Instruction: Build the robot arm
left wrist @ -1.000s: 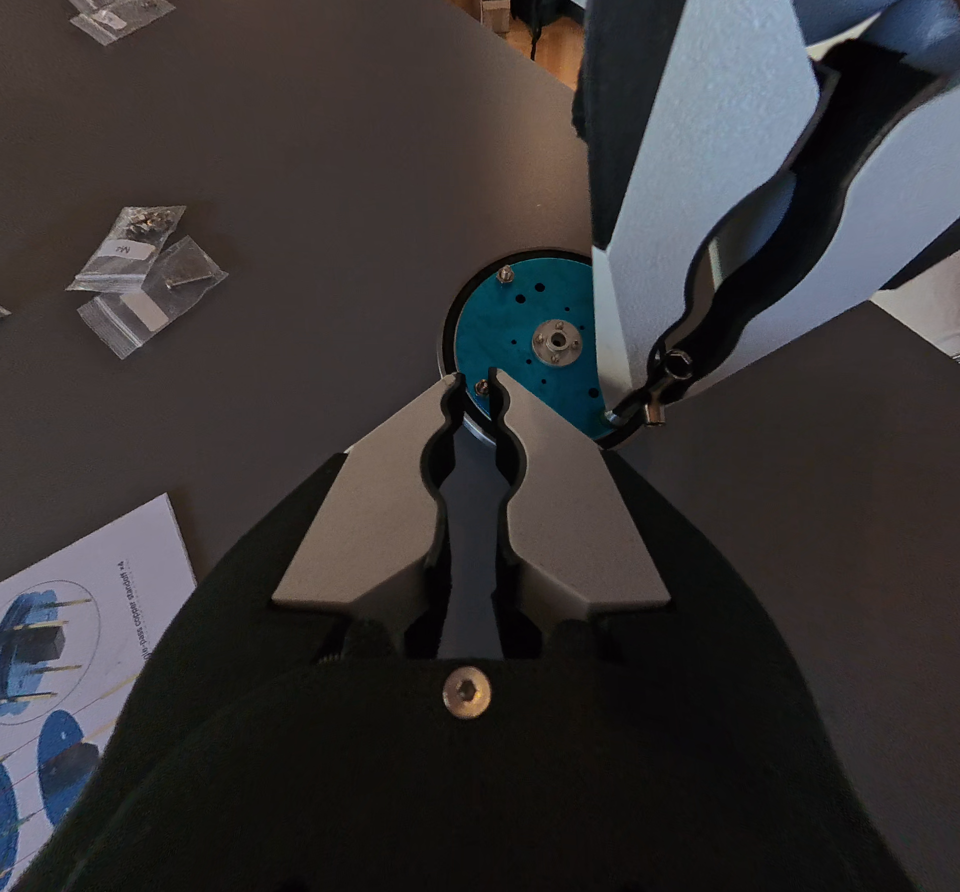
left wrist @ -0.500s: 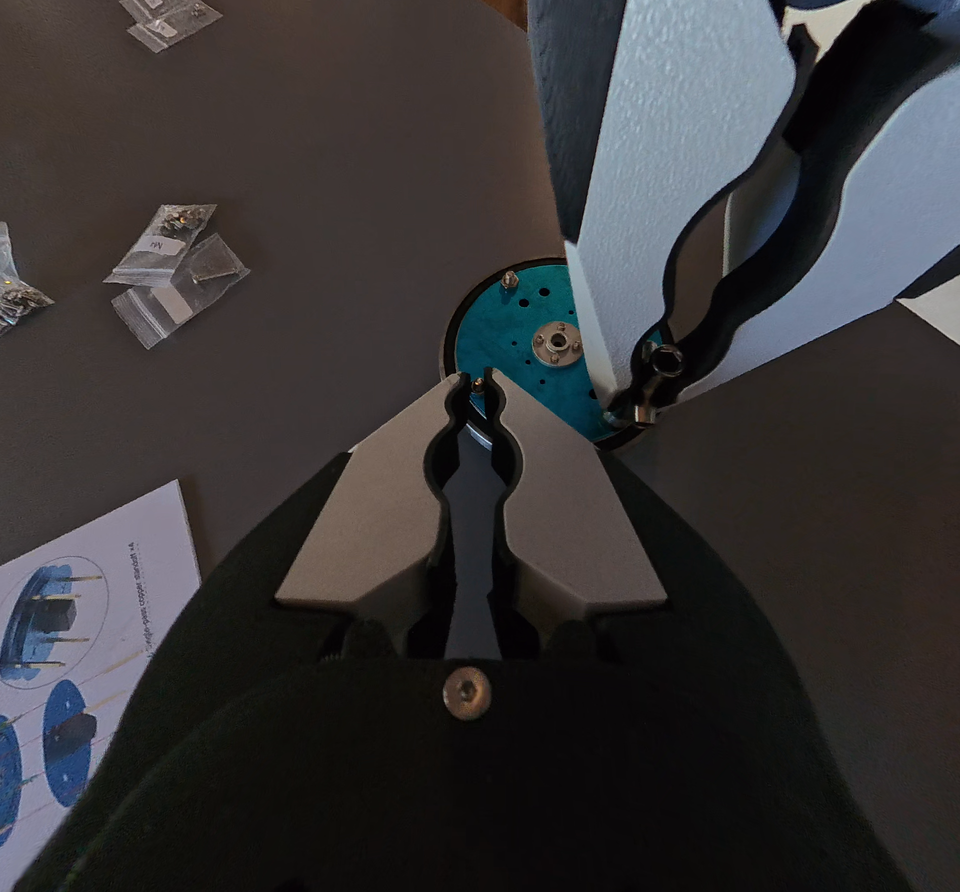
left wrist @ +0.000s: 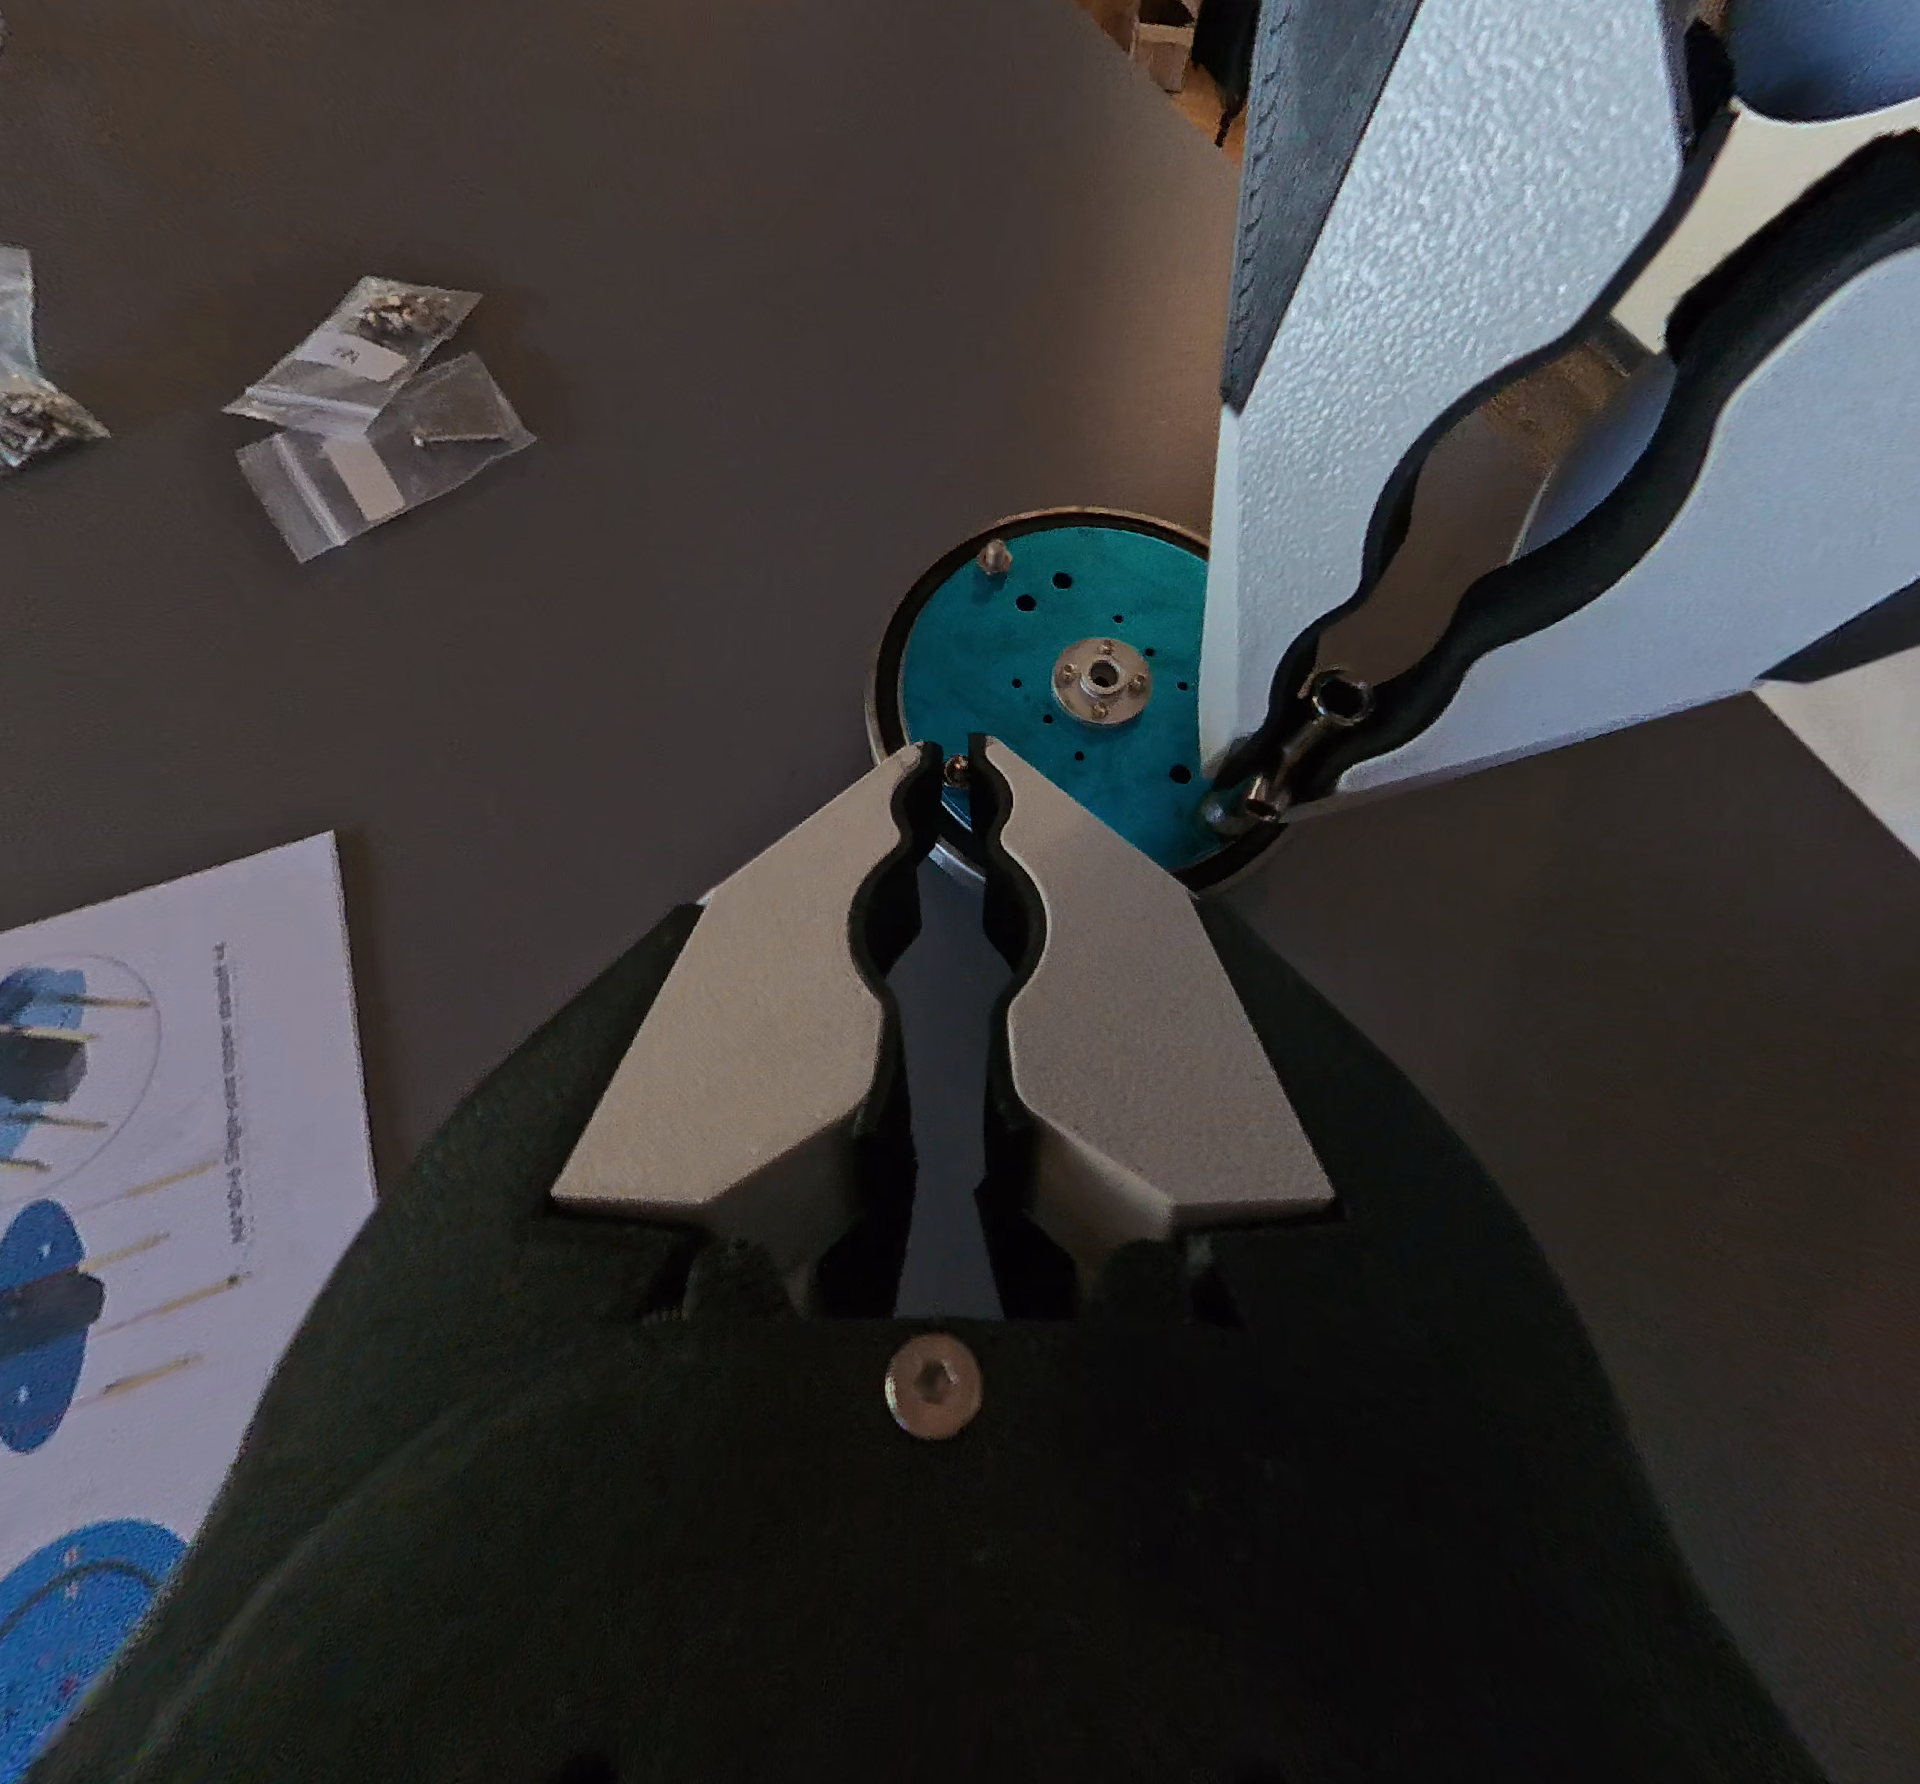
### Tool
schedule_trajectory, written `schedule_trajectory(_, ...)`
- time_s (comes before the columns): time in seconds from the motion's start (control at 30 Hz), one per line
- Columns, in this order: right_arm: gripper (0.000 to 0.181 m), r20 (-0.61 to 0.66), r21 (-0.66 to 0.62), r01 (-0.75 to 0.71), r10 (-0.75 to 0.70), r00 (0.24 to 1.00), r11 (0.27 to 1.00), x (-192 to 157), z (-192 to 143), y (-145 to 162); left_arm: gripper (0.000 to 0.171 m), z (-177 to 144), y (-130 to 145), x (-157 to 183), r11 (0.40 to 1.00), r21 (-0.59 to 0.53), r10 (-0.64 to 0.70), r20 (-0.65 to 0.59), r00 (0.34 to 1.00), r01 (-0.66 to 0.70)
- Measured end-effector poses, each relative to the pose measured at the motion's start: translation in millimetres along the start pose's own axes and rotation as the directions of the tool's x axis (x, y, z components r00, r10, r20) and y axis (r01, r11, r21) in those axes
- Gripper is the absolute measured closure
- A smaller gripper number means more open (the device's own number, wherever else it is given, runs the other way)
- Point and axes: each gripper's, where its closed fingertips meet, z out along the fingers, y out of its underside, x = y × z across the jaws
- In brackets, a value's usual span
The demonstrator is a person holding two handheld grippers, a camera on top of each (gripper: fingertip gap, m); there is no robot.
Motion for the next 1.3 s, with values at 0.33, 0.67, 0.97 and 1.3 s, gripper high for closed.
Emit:
schedule_trajectory(0.33, 0.173, -0.074, 0.010, 0.011, -0.010, 0.997, 1.000, 11, -3, 11, 0.167, -13, 9, 0, 0.991, -0.016, -0.127, 0.165, 0.978, 0.132)
schedule_trajectory(0.67, 0.173, -0.021, 0.039, -0.040, 0.041, 0.999, 0.998, 21, -5, 23, 0.168, -17, 13, 19, 0.952, 0.002, -0.287, 0.352, 0.891, 0.306)
schedule_trajectory(0.97, 0.173, -0.030, 0.026, -0.109, 0.109, 0.994, 0.994, 46, -10, 45, 0.167, 7, -4, 35, 0.906, 0.130, -0.421, 0.360, 0.832, 0.402)
schedule_trajectory(1.3, 0.173, -0.011, 0.005, -0.264, 0.264, 0.965, 0.965, 58, -11, 54, 0.168, 3, -27, 27, 0.925, 0.237, -0.372, 0.414, 0.831, 0.296)
